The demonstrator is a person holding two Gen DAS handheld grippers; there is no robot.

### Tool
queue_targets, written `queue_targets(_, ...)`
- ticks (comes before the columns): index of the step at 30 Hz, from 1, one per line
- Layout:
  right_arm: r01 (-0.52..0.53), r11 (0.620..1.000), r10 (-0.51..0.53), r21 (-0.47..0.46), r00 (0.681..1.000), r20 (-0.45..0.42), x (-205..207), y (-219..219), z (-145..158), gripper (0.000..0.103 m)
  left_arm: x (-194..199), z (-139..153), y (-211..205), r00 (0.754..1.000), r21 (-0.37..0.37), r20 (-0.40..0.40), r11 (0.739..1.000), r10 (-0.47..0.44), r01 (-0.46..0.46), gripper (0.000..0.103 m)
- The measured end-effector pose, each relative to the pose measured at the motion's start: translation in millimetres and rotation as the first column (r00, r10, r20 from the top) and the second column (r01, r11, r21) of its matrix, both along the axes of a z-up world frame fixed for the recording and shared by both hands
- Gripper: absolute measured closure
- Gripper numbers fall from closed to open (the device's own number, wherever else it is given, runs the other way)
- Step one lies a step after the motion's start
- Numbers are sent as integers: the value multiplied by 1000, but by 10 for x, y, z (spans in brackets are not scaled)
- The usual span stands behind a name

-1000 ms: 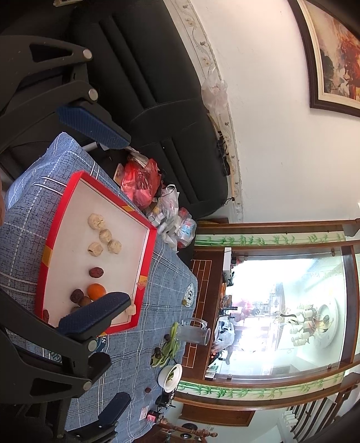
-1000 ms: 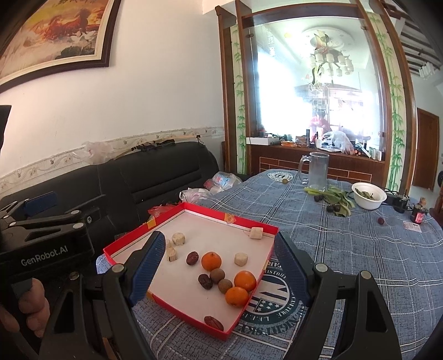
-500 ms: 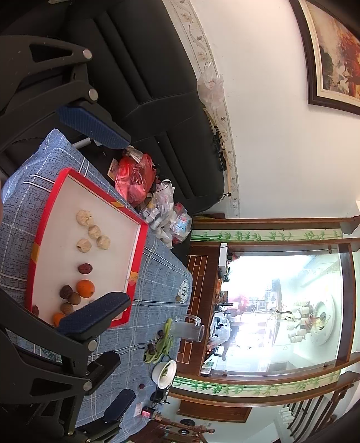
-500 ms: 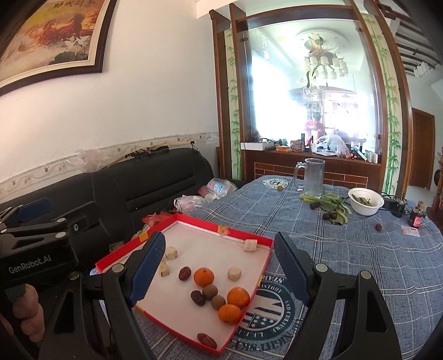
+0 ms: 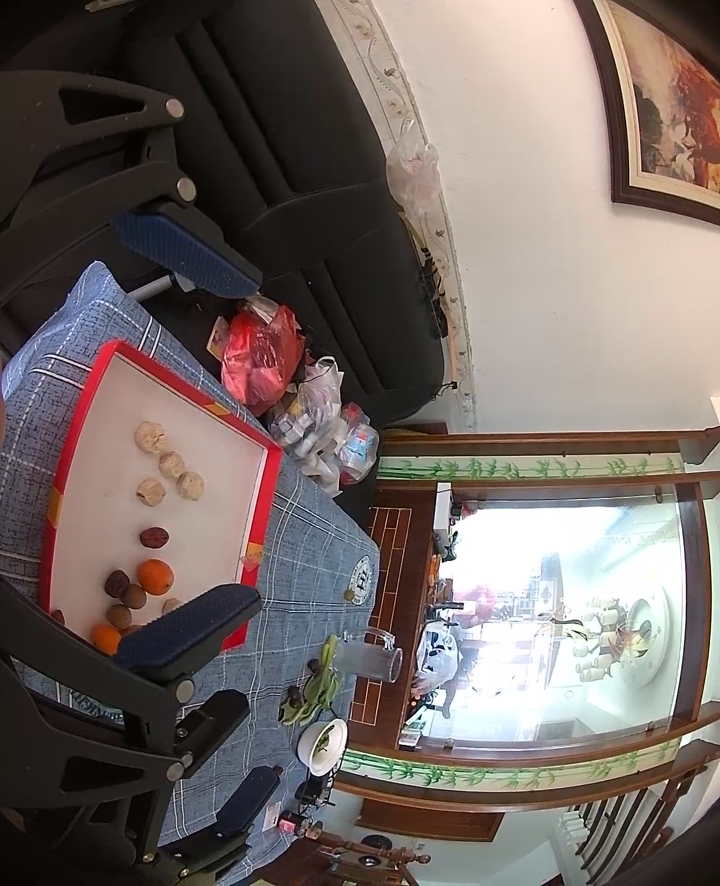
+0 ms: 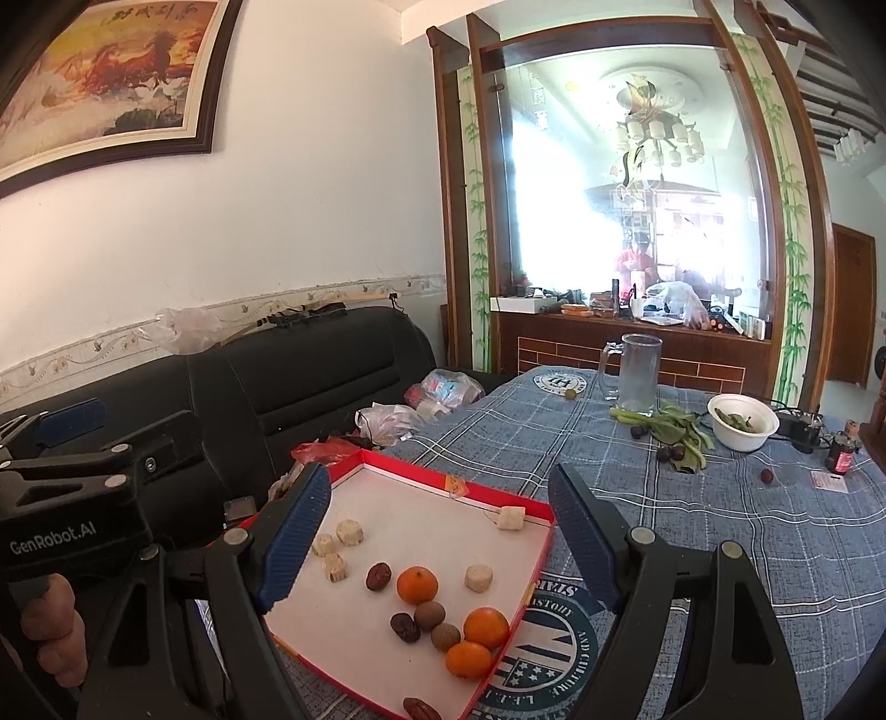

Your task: Organize fruits

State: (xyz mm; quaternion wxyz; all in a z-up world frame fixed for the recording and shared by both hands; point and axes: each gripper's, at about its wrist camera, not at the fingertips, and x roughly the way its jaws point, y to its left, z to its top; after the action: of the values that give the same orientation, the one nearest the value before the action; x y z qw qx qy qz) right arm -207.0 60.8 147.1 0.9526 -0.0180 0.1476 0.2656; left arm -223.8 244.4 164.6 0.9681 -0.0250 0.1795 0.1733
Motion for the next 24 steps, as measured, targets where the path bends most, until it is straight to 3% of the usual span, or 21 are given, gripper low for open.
queue_targets(24, -23, 999, 24, 42, 1000, -8, 84, 8, 51, 22, 46, 110, -64, 1000, 1, -11, 1000, -13, 13, 0)
